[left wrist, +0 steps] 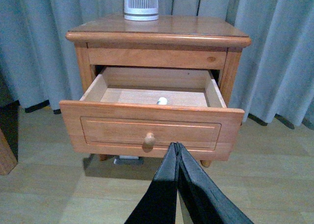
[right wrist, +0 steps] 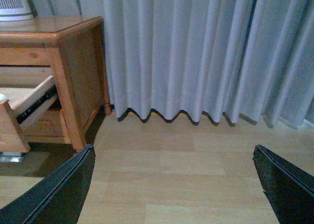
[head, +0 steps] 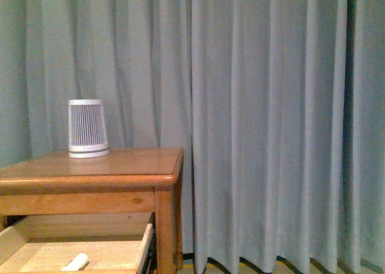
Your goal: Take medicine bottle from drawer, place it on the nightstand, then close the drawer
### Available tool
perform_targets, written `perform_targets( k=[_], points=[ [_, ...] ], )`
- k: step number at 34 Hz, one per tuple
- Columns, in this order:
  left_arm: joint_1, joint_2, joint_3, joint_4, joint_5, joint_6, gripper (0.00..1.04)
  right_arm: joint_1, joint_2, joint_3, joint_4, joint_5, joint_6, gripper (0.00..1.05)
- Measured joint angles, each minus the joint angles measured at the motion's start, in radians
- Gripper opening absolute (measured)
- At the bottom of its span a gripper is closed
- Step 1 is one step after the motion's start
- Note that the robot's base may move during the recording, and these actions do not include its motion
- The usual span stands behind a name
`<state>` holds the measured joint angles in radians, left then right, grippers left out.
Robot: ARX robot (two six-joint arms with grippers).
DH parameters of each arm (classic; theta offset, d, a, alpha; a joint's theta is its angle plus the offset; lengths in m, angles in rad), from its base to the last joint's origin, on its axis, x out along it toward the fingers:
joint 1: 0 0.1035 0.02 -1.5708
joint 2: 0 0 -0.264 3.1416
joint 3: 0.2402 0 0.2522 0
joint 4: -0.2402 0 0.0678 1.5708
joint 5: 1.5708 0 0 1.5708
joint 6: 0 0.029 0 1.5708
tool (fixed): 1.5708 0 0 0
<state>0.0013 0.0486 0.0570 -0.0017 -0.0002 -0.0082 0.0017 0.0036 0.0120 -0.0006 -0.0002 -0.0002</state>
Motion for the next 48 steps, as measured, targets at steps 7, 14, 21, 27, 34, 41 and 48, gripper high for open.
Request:
perform_targets(
  k=[7, 14, 21, 27, 34, 41, 48],
  points=[
    [0.0, -0.039, -0.047, 0.0, 0.0, 0.0, 0.03, 0.0, 0.0, 0.0, 0.0, 0.0, 0.0, 0.98],
    [0.0, -0.042, -0.047, 0.0, 0.0, -0.001, 0.03, 0.0, 0.0, 0.0, 0.0, 0.0, 0.0, 0.98],
    [0.0, -0.042, -0.047, 0.0, 0.001, 0.0, 0.35, 0.0, 0.0, 0.0, 0.0, 0.002, 0.0, 0.98],
    [0.0, -0.042, -0.047, 0.0, 0.002, 0.0, 0.7, 0.0, 0.0, 0.0, 0.0, 0.003, 0.0, 0.98],
    [0.0, -0.042, -0.047, 0.0, 0.001, 0.003, 0.98, 0.0, 0.0, 0.0, 0.0, 0.002, 0.0, 0.98],
    [-0.001, -0.044, -0.047, 0.0, 0.0, 0.003, 0.98, 0.0, 0.0, 0.0, -0.001, 0.001, 0.0, 0.98],
    [-0.001, -0.045, -0.047, 0.0, -0.002, 0.003, 0.98, 0.0, 0.001, 0.0, -0.001, -0.002, 0.0, 0.98]
  ],
)
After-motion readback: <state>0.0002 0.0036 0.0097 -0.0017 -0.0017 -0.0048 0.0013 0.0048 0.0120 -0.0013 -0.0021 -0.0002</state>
